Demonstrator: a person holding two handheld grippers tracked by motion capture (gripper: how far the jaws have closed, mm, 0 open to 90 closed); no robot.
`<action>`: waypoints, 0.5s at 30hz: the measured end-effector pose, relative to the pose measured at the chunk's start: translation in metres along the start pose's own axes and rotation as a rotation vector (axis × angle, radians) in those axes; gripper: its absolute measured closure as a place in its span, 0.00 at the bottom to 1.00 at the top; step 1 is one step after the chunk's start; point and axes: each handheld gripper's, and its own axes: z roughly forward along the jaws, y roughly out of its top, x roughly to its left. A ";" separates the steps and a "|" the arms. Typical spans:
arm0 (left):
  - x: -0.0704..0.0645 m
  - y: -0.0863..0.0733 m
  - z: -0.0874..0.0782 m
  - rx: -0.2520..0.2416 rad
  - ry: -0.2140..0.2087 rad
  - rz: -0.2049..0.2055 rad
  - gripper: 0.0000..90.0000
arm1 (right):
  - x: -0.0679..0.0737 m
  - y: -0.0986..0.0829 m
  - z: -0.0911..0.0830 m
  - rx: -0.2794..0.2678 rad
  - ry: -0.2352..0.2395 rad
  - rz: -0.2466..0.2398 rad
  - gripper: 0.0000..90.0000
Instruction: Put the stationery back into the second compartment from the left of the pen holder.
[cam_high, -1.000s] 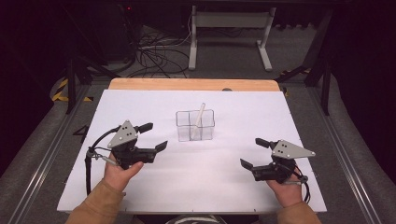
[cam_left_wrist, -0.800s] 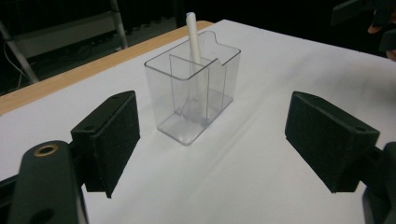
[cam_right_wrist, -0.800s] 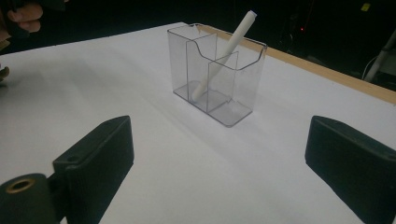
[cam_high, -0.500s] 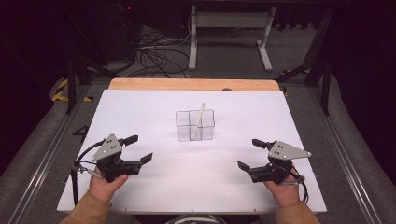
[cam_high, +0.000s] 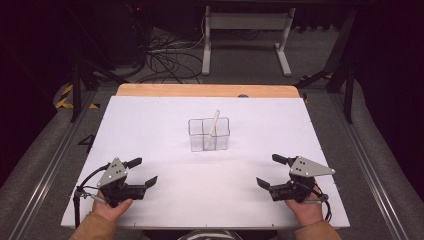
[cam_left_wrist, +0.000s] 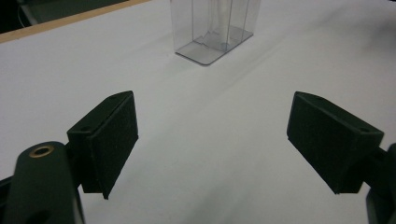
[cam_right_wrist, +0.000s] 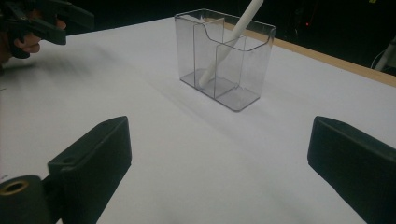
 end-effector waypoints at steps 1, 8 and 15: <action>-0.001 -0.001 0.000 0.004 -0.002 0.001 0.19 | 0.000 -0.001 0.000 -0.001 0.001 0.002 0.08; 0.004 -0.003 0.005 0.006 -0.033 -0.077 0.16 | -0.002 -0.004 -0.001 -0.005 -0.001 0.004 0.08; 0.004 -0.002 0.003 -0.003 0.008 -0.073 0.16 | -0.002 -0.004 0.001 -0.005 -0.003 0.001 0.08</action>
